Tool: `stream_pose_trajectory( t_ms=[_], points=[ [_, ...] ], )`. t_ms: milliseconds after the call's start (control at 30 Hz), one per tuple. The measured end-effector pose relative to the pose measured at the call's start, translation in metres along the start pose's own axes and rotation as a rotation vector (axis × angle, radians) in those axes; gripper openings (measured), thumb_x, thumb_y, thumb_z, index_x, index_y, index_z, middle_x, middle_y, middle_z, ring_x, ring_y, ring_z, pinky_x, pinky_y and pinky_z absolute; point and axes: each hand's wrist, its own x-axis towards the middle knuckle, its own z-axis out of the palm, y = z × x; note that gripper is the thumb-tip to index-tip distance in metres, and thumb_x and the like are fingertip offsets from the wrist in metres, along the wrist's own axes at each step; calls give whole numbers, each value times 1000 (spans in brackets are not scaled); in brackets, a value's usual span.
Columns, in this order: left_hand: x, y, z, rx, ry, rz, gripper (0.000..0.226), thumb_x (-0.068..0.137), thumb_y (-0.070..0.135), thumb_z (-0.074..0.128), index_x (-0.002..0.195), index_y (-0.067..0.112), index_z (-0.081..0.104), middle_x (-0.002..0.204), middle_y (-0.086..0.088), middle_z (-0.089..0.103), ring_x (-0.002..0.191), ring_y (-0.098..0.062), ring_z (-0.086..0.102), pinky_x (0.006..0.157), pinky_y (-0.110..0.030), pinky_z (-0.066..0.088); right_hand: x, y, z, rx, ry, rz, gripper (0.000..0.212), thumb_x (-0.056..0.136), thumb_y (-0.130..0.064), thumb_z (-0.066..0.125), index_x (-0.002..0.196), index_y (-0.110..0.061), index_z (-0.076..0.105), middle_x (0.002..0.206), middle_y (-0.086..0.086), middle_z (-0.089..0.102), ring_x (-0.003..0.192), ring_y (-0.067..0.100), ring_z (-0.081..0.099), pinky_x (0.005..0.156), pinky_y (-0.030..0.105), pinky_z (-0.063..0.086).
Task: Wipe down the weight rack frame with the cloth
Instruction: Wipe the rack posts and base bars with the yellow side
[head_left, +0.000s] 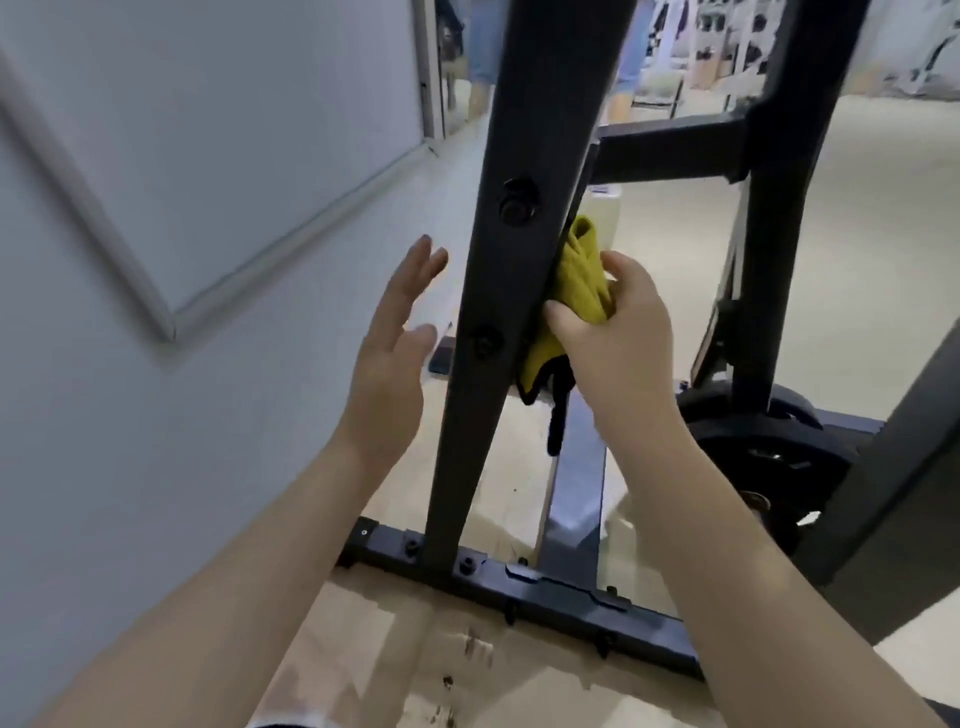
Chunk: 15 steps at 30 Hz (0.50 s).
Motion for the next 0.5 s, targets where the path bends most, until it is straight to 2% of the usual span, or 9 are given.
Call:
stream_pose_trajectory(
  t_ms=[33,100,167,233,333,433,500],
  points=[
    [5,11,3,-2,54,5,50,87,20,33,133,39,32,144,10,42,129,5,39,108,-14,29,6,-5,-3,78,5,-14,45,85,-16,65,128,-15,50,89,-21,52,80,-4,54,72,8,44],
    [16,35,15,6,108,20,44,91,28,35,133,40,31,142,9,44,128,-1,43,107,-20,35,16,-16,-13,232,13,-45,42,86,-16,64,126,-16,54,96,-17,57,87,-2,55,77,12,47],
    [25,56,32,51,133,35,43,92,29,39,134,37,34,131,15,54,118,-1,52,96,-19,44,24,-28,-22,368,10,-107,43,86,-19,65,127,-16,53,104,-13,58,94,-1,56,83,15,48],
    [27,69,44,91,187,6,42,93,27,43,134,32,40,116,23,61,108,-1,59,88,-18,48,33,-40,-30,482,-41,-184,45,86,-29,61,128,-14,53,109,-8,60,99,2,57,87,21,49],
    [25,78,49,116,257,-67,42,97,16,47,139,22,44,120,11,64,103,-8,64,90,-27,51,46,-38,-37,678,-194,-253,51,84,-42,44,127,-16,54,112,3,58,104,13,55,93,35,47],
    [25,85,53,133,263,-105,40,100,11,42,139,20,44,125,3,61,105,-9,63,88,-25,51,46,-23,-23,556,-224,-447,53,87,-32,42,139,-20,41,125,0,44,118,14,42,105,42,37],
    [25,88,56,153,280,-117,39,101,13,40,139,21,45,126,4,61,111,-9,60,94,-30,49,39,-15,-4,469,-235,-534,61,87,-31,46,144,-25,24,144,14,30,135,27,29,110,52,28]
  ],
)
